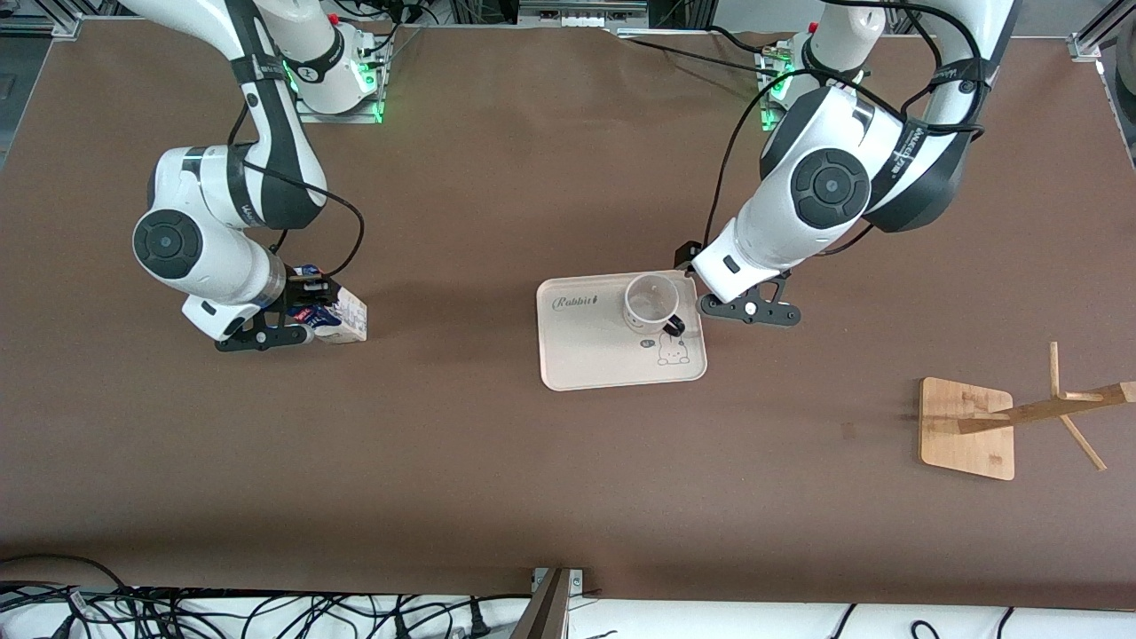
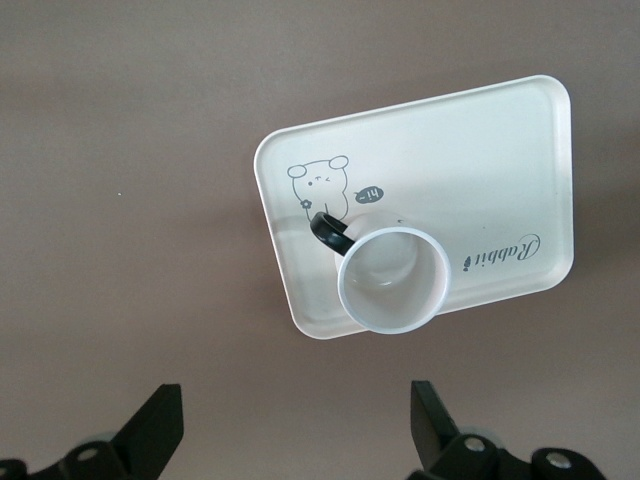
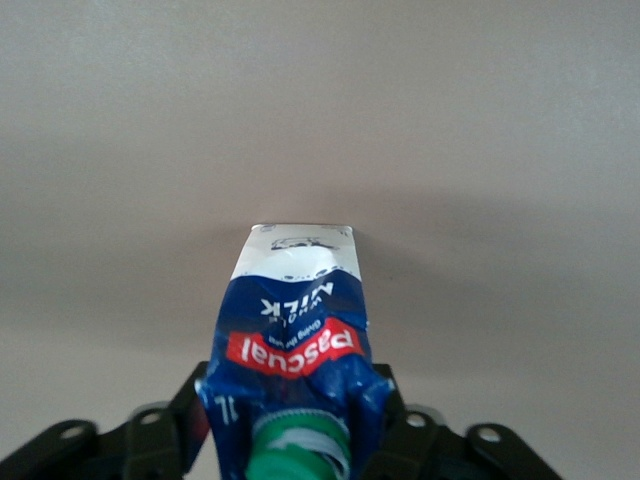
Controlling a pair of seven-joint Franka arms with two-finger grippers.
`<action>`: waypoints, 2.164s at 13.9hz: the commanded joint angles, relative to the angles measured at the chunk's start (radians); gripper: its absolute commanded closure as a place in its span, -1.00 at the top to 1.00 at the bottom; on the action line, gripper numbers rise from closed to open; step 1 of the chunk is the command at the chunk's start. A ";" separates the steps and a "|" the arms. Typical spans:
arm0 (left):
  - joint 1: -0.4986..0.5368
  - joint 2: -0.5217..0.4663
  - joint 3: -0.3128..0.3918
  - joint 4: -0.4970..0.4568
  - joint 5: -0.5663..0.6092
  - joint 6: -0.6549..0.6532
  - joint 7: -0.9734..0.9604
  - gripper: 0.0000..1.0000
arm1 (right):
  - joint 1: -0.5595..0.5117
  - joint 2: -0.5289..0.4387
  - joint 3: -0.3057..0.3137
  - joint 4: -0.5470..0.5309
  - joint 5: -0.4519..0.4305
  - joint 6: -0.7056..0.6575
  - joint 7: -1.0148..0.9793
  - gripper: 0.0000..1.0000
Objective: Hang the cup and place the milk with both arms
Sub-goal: 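Set the carton down with the right gripper while the left gripper reaches the mug, then grasp the white mug rim with the left gripper and lift it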
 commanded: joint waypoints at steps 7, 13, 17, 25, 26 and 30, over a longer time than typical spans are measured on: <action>-0.191 0.105 0.001 0.034 0.165 0.018 -0.217 1.00 | -0.016 -0.034 -0.002 0.126 0.016 -0.031 -0.020 1.00; -0.174 0.119 0.009 0.039 0.155 0.152 -0.648 1.00 | -0.018 -0.201 -0.050 0.258 -0.004 -0.321 -0.028 1.00; -0.214 0.251 0.012 0.043 0.175 0.278 -0.875 1.00 | -0.018 -0.280 -0.055 0.269 -0.077 -0.365 -0.029 1.00; -0.221 0.295 0.001 -0.055 0.304 0.431 -1.143 0.56 | -0.019 -0.257 -0.050 0.349 -0.149 -0.436 -0.022 1.00; -0.222 0.307 0.001 -0.058 0.310 0.431 -1.145 0.18 | -0.021 -0.254 -0.053 0.347 -0.148 -0.436 -0.018 1.00; -0.223 0.323 0.001 -0.041 0.312 0.440 -1.090 -1.00 | -0.106 -0.255 -0.032 0.303 -0.160 -0.479 -0.026 1.00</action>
